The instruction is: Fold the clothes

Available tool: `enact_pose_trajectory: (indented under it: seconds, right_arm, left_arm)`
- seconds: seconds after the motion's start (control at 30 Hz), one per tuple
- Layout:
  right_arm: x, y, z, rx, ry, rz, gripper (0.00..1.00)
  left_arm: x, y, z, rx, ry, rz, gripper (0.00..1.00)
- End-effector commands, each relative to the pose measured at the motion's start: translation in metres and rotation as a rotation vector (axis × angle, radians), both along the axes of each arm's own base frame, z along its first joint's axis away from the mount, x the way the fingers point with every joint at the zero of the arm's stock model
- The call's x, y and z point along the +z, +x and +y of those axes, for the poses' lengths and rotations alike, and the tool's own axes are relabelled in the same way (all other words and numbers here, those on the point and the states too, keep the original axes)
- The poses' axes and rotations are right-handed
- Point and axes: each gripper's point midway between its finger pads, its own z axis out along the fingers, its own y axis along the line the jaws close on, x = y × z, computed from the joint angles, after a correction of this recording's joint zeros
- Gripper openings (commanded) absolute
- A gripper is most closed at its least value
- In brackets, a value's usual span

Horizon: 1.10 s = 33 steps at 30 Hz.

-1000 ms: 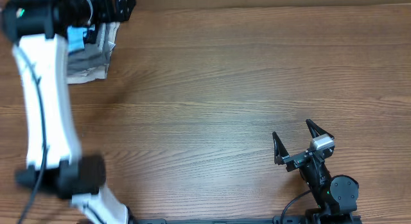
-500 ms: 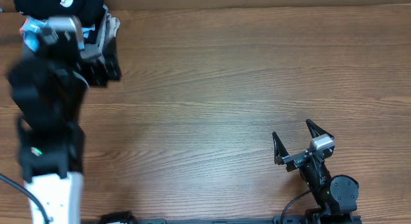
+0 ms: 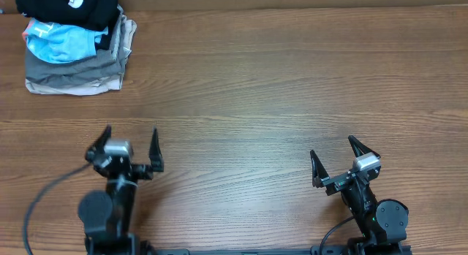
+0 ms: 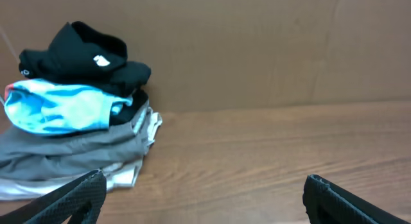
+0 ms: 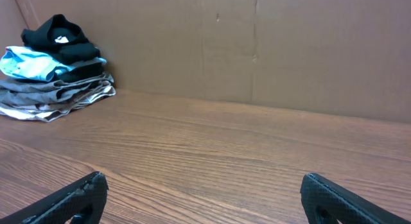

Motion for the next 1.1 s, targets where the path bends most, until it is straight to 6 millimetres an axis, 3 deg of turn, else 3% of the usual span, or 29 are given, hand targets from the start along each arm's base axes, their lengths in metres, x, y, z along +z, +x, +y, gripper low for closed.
enact_pose_trajectory:
  seconds: [0.0,0.23,0.47,1.07]
  right_arm:
    - [-0.002,-0.001,0.002,0.01,-0.001,-0.001,1.0]
    - [-0.002,-0.001,0.002,0.01,-0.001,-0.001,1.0]
    - [-0.002,-0.001,0.002,0.01,0.0,-0.001,1.0]
    - [-0.002,-0.001,0.002,0.01,0.0,-0.001,1.0]
  left_arm:
    - [-0.008,-0.008,0.002,0.013,0.015,-0.048,1.0]
    - [-0.035,-0.014,0.0,0.01,0.018,-0.067,1.0]
    - [-0.059,-0.018,0.0,0.012,0.003,0.024,1.0]
    - [-0.059,-0.017,0.0,0.013,0.003,0.022,1.0]
